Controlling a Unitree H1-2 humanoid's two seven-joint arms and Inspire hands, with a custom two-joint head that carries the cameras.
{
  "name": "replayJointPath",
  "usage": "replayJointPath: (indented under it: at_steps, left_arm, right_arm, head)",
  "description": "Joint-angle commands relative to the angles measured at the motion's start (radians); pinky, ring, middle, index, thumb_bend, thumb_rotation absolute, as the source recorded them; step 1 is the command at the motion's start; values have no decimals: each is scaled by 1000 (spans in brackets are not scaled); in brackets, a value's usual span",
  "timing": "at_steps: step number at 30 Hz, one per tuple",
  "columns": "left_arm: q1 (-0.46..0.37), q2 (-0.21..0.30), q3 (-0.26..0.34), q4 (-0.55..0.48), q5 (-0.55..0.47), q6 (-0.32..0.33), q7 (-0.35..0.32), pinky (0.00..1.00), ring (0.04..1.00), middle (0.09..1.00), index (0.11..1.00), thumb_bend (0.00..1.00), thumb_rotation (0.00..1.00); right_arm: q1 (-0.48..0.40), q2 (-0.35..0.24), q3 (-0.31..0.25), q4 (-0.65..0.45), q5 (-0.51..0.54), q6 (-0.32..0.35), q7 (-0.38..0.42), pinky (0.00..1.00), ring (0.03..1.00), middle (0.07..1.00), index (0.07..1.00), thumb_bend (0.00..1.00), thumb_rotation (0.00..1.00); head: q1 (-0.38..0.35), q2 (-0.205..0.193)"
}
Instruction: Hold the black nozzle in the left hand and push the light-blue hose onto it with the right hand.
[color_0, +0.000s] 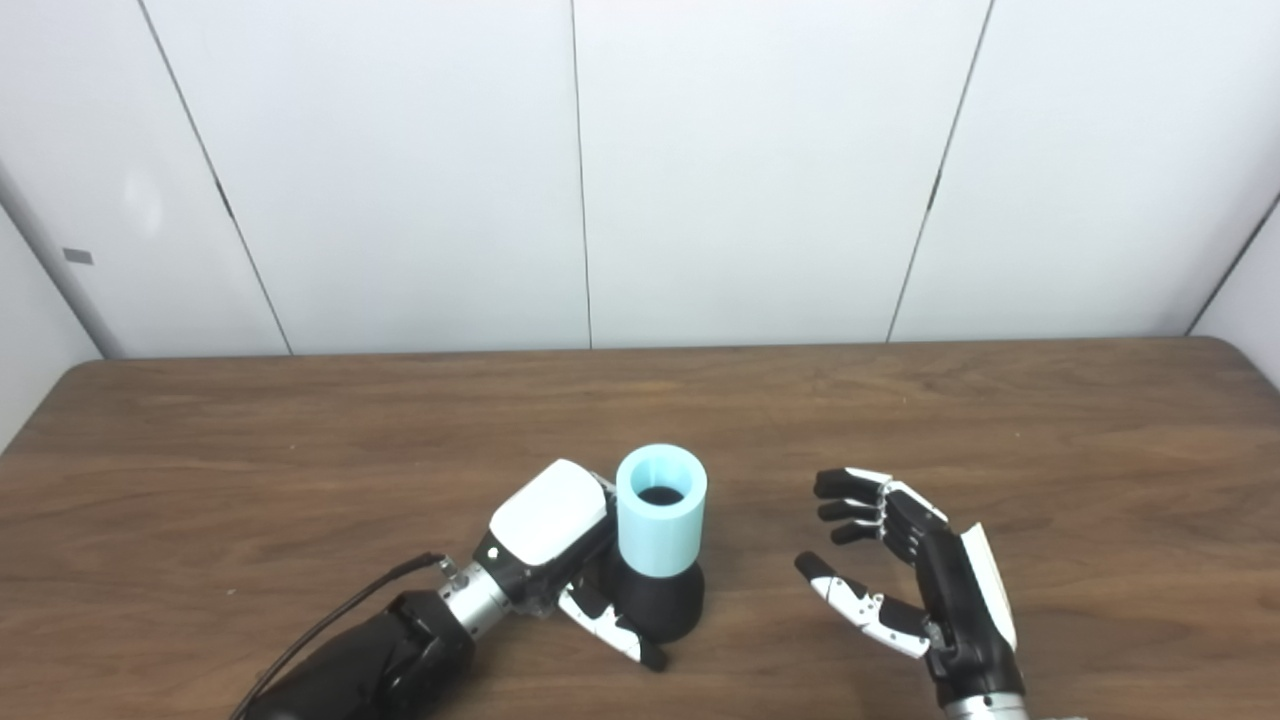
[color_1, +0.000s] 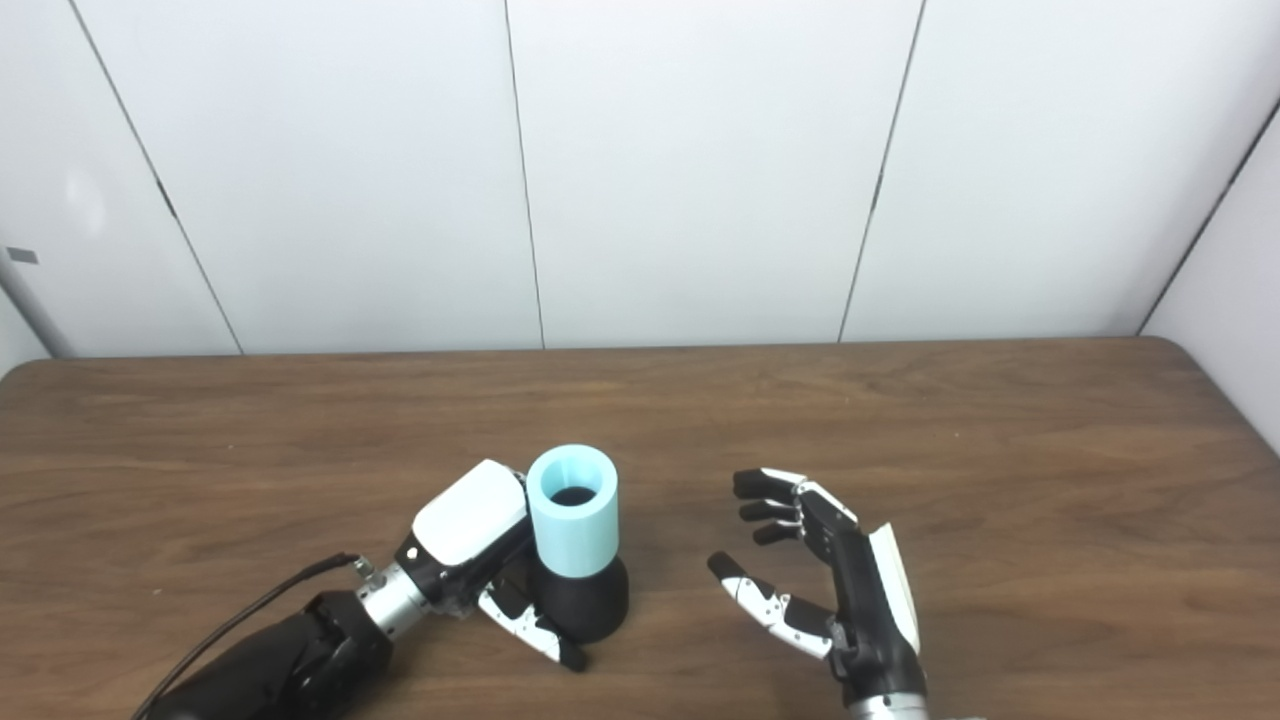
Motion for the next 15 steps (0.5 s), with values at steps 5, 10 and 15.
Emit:
replayJointPath:
  at_steps: [5,10,15]
  left_arm:
    - [250,-121,-79,139,-19,-21,-19,197,268,474,485,523,0]
    - [272,-127,-12,115,-8,8,-82,467,560,561,493,520,44]
    - [298,-138,52,73,20,104,-149,624,753,744,726,988,104]
  right_arm:
    - [-56,-13,1,-44,-36,-30,-28,514,622,663,657,272,13]
    - [-58,-14,-3,-48,-62,-26,-33,502,613,653,648,279,0]
    - [-57,-14,-5,-50,-86,-19,-36,451,581,629,646,287,28]
  head:
    - [0,-1]
    - [0,-1]
    - [2,0]
